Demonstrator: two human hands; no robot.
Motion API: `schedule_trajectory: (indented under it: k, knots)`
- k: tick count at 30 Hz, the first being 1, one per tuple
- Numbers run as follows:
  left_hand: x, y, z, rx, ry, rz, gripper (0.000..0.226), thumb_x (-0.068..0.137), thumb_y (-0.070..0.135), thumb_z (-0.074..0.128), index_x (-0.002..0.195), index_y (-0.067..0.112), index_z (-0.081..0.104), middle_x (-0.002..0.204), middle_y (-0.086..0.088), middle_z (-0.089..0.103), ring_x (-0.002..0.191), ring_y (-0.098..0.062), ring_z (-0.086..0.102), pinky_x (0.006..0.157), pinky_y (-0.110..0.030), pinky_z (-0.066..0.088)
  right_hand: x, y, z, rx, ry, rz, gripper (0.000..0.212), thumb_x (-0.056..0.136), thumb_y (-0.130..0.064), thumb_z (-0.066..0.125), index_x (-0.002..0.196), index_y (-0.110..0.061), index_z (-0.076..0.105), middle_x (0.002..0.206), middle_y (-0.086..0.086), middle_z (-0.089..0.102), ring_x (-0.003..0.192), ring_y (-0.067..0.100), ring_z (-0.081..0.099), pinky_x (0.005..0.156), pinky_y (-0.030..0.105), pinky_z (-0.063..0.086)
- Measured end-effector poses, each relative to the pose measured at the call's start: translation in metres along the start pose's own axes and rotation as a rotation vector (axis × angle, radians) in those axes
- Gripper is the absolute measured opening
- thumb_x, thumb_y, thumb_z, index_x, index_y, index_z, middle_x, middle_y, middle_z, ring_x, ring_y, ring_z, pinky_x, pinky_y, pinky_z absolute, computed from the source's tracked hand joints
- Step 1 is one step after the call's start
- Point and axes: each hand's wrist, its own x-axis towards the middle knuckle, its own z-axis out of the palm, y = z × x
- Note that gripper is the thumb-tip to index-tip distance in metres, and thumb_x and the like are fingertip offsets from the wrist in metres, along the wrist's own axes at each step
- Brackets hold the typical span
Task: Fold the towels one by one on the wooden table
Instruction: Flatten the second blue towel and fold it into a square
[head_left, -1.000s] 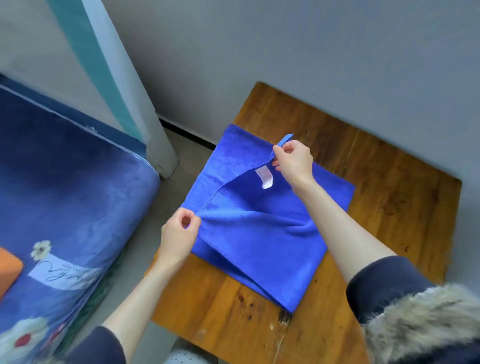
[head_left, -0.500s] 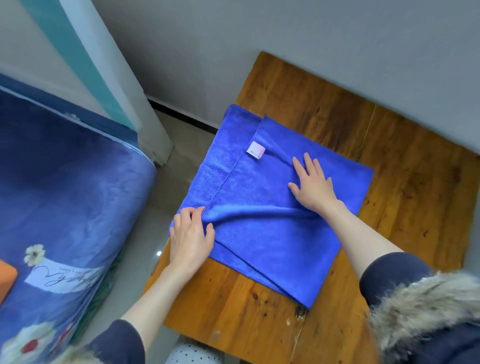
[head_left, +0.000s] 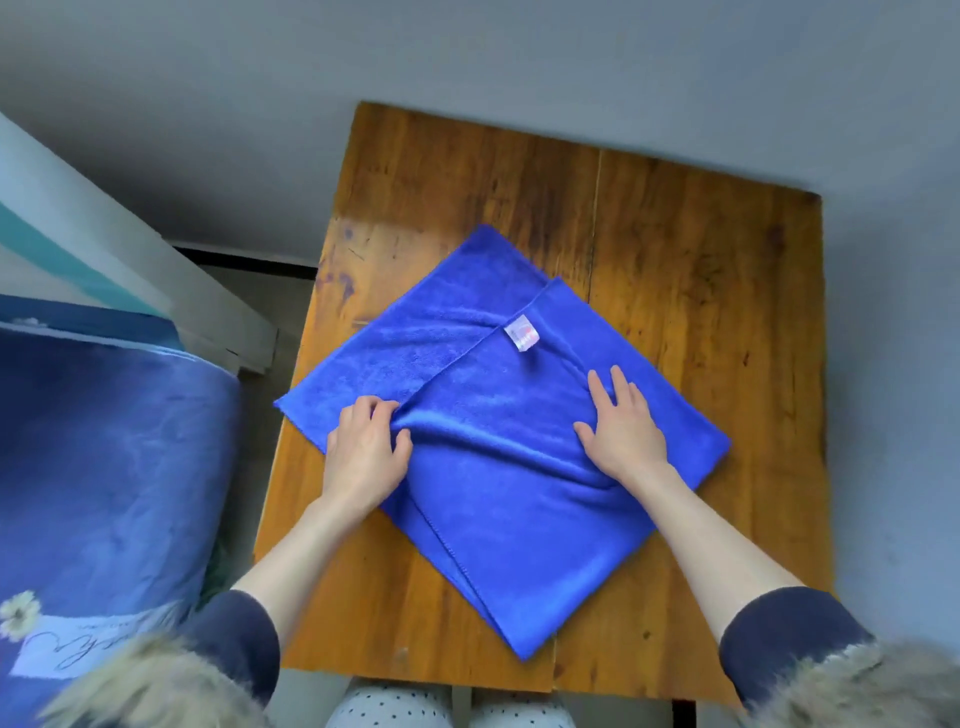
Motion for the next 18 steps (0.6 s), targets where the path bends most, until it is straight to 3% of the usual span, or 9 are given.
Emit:
schedule_trajectory:
  k: [5,11,16,18]
  knots:
    - [0.007,0.042,0.019,-0.035,-0.062,0.198,0.035,0.094,0.022,0.05,0.124,0.005,0.053,0.127,-0.008,0.05,0.123,-0.026,0.041,0.1,-0.037,0.037,-0.038,0.064,0.023,0.054,0.039,0.152,0.06,0.096,-0.042,0.041,0.148,-0.023,0.017,0.154,0.005,0.016,0.134,0.029,0.027,0.085,0.04,0.046]
    - [0.008,0.08,0.042,-0.084,-0.136,0.285,0.026,0.093,0.01,0.049,0.116,0.001,0.057,0.12,-0.012,0.054,0.118,-0.026,0.043,0.096,-0.025,0.031,-0.077,0.104,0.042,0.115,0.017,0.287,0.043,0.097,-0.039,0.039,0.133,-0.014,0.042,0.128,0.012,0.043,0.106,0.035,0.056,0.073,0.035,0.044]
    - [0.0,0.092,0.047,-0.049,-0.131,0.236,0.022,0.093,0.011,0.052,0.111,0.005,0.062,0.11,-0.014,0.057,0.111,-0.03,0.045,0.092,-0.032,0.036,-0.08,0.124,0.04,0.134,-0.115,0.333,0.029,0.097,-0.027,0.035,0.111,-0.011,0.055,0.117,0.011,0.057,0.102,0.033,0.057,0.07,0.03,0.037]
    - [-0.002,0.091,0.045,0.008,-0.082,0.207,0.021,0.092,0.014,0.056,0.11,0.007,0.063,0.106,-0.013,0.059,0.106,-0.032,0.045,0.089,-0.037,0.038,-0.071,0.129,0.029,0.173,-0.032,0.336,0.028,0.097,-0.025,0.036,0.107,-0.01,0.057,0.114,0.011,0.061,0.102,0.033,0.058,0.071,0.031,0.039]
